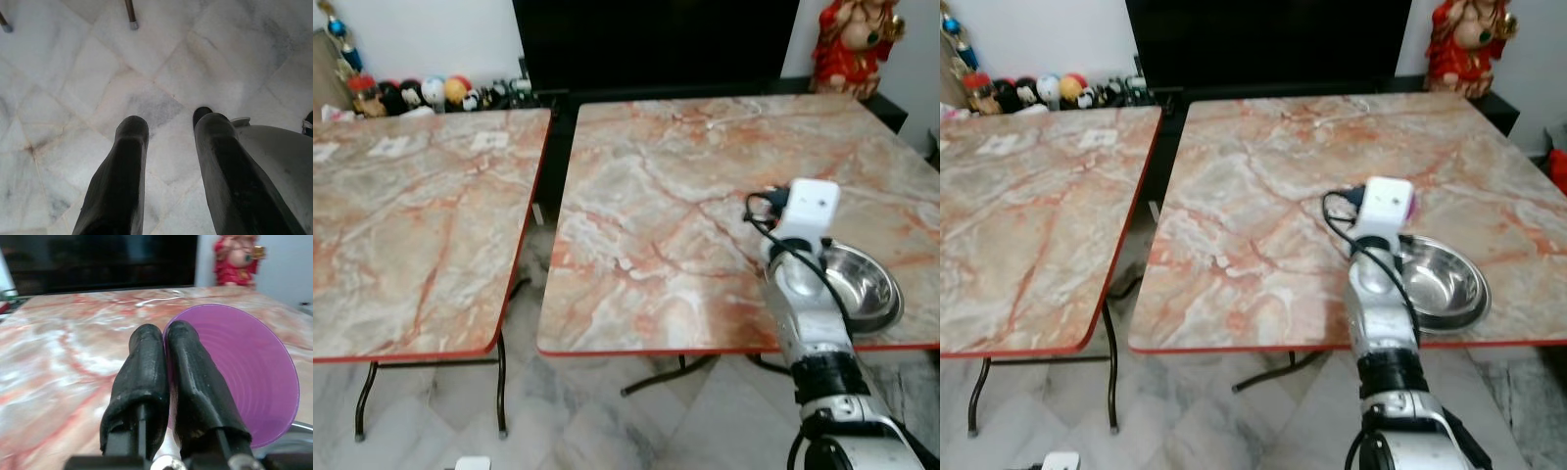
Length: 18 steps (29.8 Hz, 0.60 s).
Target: Setting the table
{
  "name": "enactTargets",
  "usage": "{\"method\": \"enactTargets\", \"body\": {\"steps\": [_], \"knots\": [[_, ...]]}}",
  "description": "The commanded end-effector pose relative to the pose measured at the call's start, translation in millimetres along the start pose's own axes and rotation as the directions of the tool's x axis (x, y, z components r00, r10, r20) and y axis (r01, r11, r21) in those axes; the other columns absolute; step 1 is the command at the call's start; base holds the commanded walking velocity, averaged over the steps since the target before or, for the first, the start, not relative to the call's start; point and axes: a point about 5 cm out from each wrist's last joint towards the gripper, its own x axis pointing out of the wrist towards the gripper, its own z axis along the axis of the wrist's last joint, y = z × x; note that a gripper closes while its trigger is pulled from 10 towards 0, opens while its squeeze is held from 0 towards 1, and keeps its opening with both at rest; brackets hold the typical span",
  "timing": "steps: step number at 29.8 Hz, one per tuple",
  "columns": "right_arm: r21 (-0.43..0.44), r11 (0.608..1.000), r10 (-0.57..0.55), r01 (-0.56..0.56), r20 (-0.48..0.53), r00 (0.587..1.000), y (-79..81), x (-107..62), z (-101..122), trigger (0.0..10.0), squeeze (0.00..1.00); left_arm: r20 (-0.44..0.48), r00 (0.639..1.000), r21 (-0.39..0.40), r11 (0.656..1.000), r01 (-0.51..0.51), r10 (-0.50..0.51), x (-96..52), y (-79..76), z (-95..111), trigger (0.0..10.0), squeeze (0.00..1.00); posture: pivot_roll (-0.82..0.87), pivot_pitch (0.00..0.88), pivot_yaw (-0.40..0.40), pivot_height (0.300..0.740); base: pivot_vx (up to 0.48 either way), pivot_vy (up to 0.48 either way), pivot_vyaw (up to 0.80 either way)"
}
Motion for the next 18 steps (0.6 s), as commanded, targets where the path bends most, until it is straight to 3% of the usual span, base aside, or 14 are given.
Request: {"method": "enactTargets", "body": {"steps": [1,7,12,18], "knots": [[-0.004,1.0,0.025,-0.025,0.0,1.0,6.1,2.8,2.3,10.0,0.0,-0.015,1.0,-0.013,1.0,-0.014,0.014,-0.5,4.8,-2.1,10.0,0.0,-0.08,0.0,0.041,0.74,0.0,0.0,0.0],[-0.142,0.984,0.085,-0.103,-0.125,0.988,16.6,8.1,-9.2,10.0,0.0,-0.018,1.0,-0.014,1.0,-0.015,0.015,-0.6,6.1,-2.4,10.0,0.0,-0.08,0.0,0.039,0.74,0.0,0.0,0.0],[-0.1,0.994,0.031,-0.051,-0.192,0.981,13.1,9.2,-16.5,10.0,0.0,-0.022,1.0,-0.012,1.0,-0.011,0.01,-0.9,6.2,-3.6,10.0,0.0,-0.08,0.0,0.038,0.74,0.0,0.0,0.0],[-0.092,0.995,0.021,-0.04,-0.198,0.98,13.2,10.0,-16.5,10.0,0.0,-0.035,0.999,-0.015,1.0,-0.01,0.009,-2.5,6.4,-9.6,10.0,0.0,-0.07,0.0,0.037,0.74,0.0,0.0,0.0]]}}
